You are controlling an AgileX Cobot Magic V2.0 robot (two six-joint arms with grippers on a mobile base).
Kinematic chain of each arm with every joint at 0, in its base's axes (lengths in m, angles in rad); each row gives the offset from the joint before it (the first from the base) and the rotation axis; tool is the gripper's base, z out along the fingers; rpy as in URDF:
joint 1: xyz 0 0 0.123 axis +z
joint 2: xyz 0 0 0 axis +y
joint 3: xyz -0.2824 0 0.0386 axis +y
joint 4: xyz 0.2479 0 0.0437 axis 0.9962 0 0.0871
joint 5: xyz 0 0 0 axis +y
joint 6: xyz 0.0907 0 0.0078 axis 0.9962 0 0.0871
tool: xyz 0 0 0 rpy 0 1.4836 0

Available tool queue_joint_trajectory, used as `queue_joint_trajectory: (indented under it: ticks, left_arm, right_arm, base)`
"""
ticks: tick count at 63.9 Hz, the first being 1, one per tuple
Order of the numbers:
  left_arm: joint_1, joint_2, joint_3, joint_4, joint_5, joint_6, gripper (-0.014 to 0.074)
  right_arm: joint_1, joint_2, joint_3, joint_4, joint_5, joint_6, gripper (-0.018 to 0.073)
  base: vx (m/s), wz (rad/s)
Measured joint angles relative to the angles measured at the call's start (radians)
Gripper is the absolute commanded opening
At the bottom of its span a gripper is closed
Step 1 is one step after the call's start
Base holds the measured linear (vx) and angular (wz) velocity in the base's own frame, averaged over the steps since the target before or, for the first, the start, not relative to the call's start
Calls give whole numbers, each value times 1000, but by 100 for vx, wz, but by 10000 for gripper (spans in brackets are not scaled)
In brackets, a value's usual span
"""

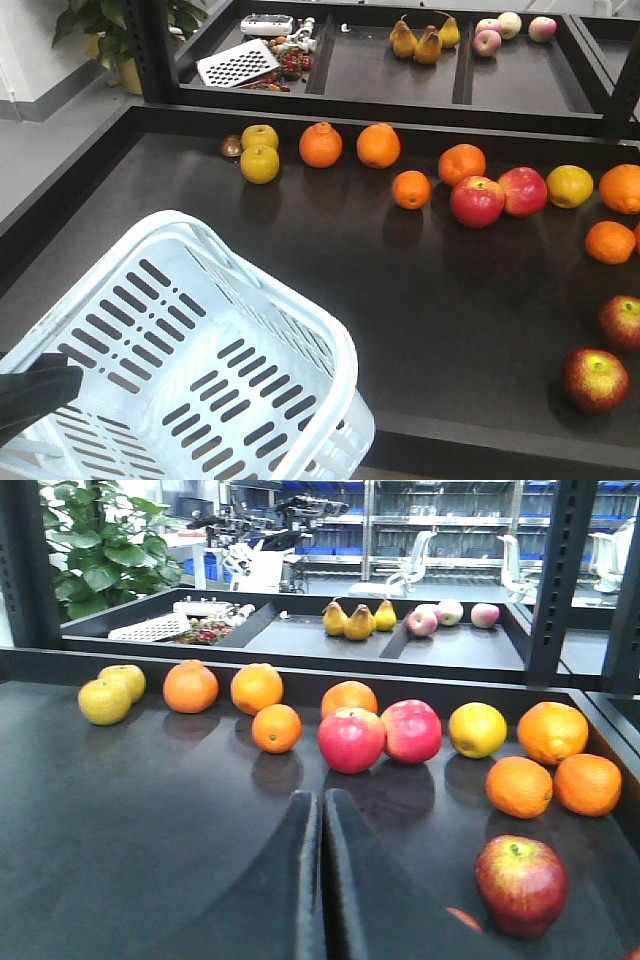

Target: Pick three apples into basket with both arms

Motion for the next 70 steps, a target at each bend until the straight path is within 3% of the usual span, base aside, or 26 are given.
queue_joint_trajectory:
  ticks: [70]
  left_arm:
    - [0, 0, 0, 0, 0, 0, -6]
  right_arm:
    - [0, 0, 0, 0, 0, 0, -6]
  base:
    - [10, -15]
